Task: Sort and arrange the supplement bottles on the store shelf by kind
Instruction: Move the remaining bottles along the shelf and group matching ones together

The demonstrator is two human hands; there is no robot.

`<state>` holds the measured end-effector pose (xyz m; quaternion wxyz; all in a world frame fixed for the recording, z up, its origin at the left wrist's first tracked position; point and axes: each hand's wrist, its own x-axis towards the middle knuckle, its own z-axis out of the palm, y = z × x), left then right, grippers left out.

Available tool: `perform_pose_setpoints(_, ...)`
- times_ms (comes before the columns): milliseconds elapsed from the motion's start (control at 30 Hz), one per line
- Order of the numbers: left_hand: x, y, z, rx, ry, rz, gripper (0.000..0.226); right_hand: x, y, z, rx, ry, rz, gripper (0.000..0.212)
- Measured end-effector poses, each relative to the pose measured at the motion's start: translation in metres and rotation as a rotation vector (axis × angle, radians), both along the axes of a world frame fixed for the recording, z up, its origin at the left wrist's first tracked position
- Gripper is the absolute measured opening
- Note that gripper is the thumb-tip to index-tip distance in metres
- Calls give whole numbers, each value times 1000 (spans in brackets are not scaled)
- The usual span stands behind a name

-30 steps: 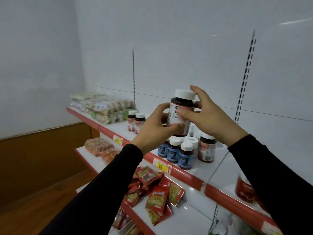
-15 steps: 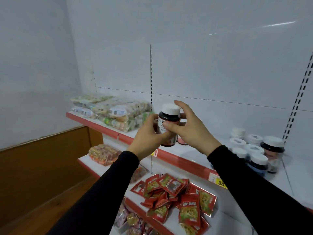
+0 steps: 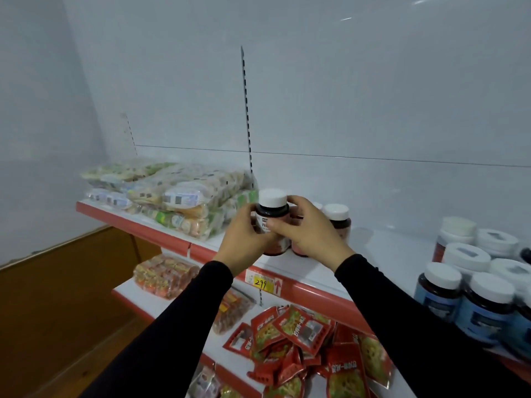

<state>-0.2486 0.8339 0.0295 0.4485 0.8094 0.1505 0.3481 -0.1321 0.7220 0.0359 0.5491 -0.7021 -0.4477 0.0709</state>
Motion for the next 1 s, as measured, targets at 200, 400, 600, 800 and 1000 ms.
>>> perform_pose_setpoints(200,16,40,-27,-45,49,-44,50,15,15,-31,-113,15,-96,24)
perform_pose_setpoints(400,27,61,-47,-56,79,-116,55,3,3,-49,-184,-11,-295,43)
perform_pose_setpoints(600,32,71,-53,-30,117,-180,56,-20,-9,-55,-260,-117,-466,48)
perform_pose_setpoints(800,28,71,-59,-53,123,-214,57,-31,-17,-60,-287,-113,-528,49)
perform_pose_setpoints(1000,10,68,-20,-17,-6,-154,75,-40,-20,-48,-194,-115,-553,43)
